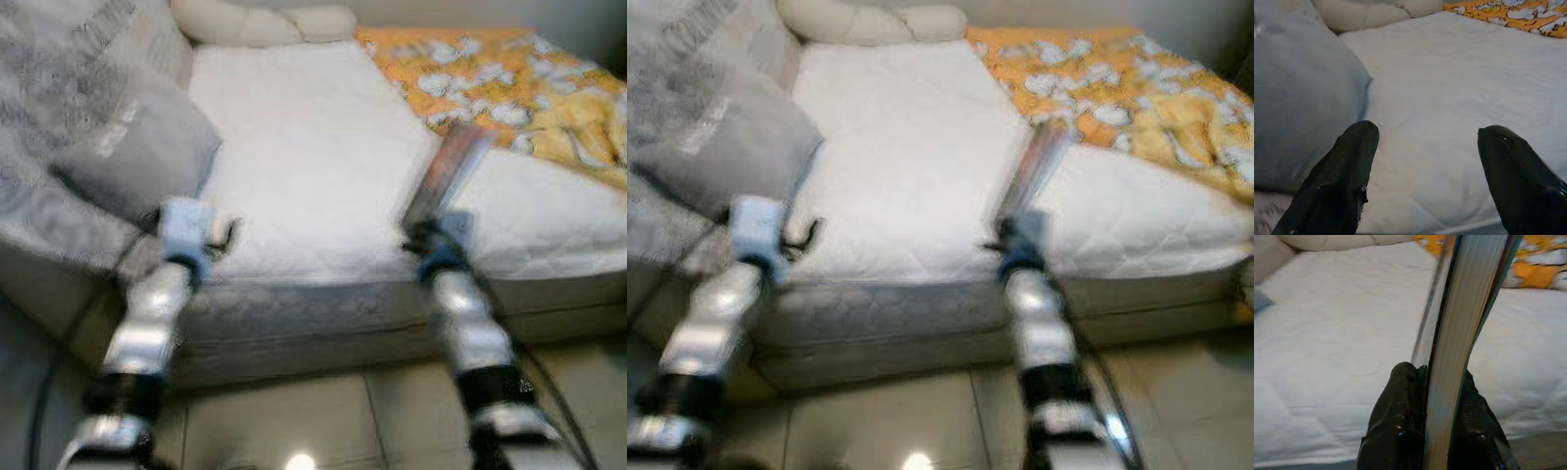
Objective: Clean up the room
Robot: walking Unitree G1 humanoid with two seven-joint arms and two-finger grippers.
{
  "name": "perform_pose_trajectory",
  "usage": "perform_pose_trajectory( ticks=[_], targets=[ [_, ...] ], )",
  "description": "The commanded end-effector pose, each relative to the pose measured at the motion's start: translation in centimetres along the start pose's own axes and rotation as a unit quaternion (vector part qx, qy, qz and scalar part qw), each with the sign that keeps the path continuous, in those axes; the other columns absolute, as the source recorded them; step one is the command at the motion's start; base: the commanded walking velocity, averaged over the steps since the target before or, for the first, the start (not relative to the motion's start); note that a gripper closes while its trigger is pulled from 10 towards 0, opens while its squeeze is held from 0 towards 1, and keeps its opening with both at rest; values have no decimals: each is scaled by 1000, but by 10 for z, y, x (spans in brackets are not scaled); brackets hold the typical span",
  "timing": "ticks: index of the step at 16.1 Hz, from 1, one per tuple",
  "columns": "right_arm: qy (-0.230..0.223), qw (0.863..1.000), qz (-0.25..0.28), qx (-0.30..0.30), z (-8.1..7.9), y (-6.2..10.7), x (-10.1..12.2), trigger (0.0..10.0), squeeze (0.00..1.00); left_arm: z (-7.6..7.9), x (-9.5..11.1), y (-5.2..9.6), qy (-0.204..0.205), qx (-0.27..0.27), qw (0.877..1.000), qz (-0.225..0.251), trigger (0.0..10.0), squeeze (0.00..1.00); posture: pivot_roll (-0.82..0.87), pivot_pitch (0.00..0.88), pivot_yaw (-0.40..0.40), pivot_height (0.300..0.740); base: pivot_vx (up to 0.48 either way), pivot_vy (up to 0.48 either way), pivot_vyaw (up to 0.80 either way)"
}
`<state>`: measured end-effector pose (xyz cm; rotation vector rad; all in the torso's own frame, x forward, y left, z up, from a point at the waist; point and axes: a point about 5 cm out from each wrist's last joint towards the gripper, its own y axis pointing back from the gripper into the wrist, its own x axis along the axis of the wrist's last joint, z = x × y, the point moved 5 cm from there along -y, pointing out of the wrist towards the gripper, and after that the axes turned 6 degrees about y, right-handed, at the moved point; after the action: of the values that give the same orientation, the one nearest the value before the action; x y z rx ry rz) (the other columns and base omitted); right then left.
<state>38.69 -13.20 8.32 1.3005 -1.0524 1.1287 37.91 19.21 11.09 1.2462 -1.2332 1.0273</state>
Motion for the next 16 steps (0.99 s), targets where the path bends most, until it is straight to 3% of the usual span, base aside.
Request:
perform_pose_trajectory(
  ticks=[1, 7, 16],
  targets=[
    [5, 1000, 29, -8, 9, -2, 17, 10000, 0, 11, 7, -3, 0, -14, 1000, 10, 10000, 0, 6, 0, -3, 740, 334, 0, 0],
    [18, 999, 30, 6, 4, -2, 18, 10000, 0, 11, 6, -3, 0, -14, 1000, 7, 10000, 0, 6, 0, -2, 740, 345, 0, 601],
    [19, 999, 37, 30, -5, -1, 20, 10000, 0, 11, 6, -3, -3, -15, 1000, 5, 10000, 0, 6, 0, -1, 740, 349, 0, 0]
  ],
)
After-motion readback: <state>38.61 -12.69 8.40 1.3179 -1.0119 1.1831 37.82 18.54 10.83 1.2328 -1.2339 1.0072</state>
